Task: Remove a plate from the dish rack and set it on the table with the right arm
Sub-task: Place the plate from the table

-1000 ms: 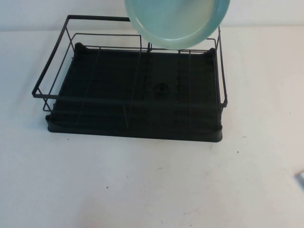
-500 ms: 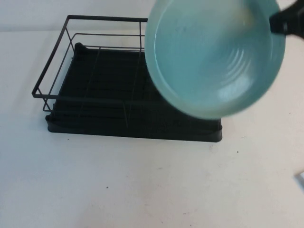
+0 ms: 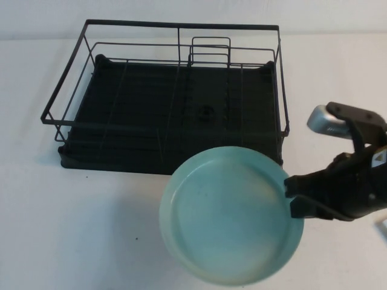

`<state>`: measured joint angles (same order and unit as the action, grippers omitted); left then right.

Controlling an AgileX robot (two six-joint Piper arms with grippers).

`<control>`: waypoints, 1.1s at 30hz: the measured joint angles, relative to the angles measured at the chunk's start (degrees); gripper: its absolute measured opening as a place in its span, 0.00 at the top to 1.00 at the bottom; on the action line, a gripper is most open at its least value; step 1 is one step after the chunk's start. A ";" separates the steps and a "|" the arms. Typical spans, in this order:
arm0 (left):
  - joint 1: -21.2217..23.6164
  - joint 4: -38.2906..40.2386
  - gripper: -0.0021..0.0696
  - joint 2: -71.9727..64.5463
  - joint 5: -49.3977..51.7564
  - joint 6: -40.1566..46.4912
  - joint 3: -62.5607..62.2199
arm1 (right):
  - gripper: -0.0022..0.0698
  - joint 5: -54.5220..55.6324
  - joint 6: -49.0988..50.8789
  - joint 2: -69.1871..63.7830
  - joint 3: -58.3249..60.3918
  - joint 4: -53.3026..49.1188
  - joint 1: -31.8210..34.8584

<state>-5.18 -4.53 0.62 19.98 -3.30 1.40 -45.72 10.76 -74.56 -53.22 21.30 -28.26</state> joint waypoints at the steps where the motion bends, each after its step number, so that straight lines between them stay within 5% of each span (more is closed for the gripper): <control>1: 0.00 0.00 0.98 0.00 0.00 0.00 0.00 | 0.98 0.58 0.12 -1.34 0.00 0.44 -0.52; 13: 0.00 0.00 0.98 0.00 0.00 0.00 0.00 | 0.98 11.49 -2.14 -19.29 -1.42 3.27 -1.83; 23: 0.00 0.00 0.98 0.00 0.00 0.00 0.00 | 0.96 14.17 -2.43 -22.01 -2.43 3.69 -1.83; 33: 0.00 0.00 0.98 0.00 0.00 0.00 0.00 | 0.67 15.90 -2.43 -22.01 -2.65 3.69 -1.83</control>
<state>-5.18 -4.53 0.62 19.98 -3.30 1.40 -29.81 8.33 -96.58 -55.87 24.99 -30.08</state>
